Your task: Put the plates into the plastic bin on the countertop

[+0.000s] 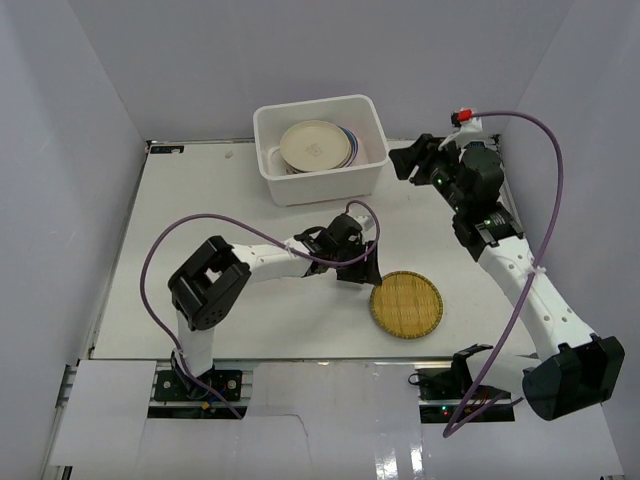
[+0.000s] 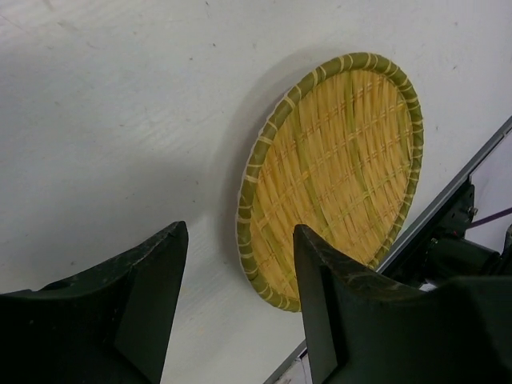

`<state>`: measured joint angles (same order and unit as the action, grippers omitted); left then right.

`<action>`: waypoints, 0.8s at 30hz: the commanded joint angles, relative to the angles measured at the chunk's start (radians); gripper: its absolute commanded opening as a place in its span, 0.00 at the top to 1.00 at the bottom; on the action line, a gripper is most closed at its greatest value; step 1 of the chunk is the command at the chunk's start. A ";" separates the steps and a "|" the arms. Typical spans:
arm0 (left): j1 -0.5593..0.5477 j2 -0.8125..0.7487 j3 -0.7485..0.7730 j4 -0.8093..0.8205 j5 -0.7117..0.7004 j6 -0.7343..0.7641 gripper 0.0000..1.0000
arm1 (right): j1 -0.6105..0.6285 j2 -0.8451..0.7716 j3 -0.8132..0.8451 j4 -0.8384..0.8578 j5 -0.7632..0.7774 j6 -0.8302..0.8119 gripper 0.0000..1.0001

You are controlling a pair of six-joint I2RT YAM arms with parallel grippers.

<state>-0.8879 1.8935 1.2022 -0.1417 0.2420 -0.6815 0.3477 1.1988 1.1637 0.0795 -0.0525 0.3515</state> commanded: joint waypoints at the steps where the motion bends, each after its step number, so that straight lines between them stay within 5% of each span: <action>1: -0.006 0.035 0.039 0.013 0.077 0.017 0.35 | -0.003 -0.033 -0.131 0.023 0.020 -0.039 0.41; 9: -0.014 0.131 -0.003 0.085 0.210 -0.015 0.58 | -0.004 -0.064 -0.275 0.035 0.022 -0.011 0.40; 14: -0.011 0.136 -0.029 0.134 0.247 -0.052 1.00 | -0.012 -0.073 -0.300 0.032 0.023 -0.013 0.40; 20: 0.052 0.011 -0.042 0.134 0.232 -0.050 1.00 | -0.085 -0.099 -0.283 0.028 -0.065 0.035 0.37; 24: 0.153 -0.109 -0.029 0.172 0.266 -0.079 1.00 | -0.154 -0.126 -0.239 0.023 -0.153 0.083 0.22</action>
<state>-0.8253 1.9347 1.1534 -0.0086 0.5049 -0.7567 0.2283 1.1107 0.8680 0.0605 -0.1295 0.3935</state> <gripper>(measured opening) 0.062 0.751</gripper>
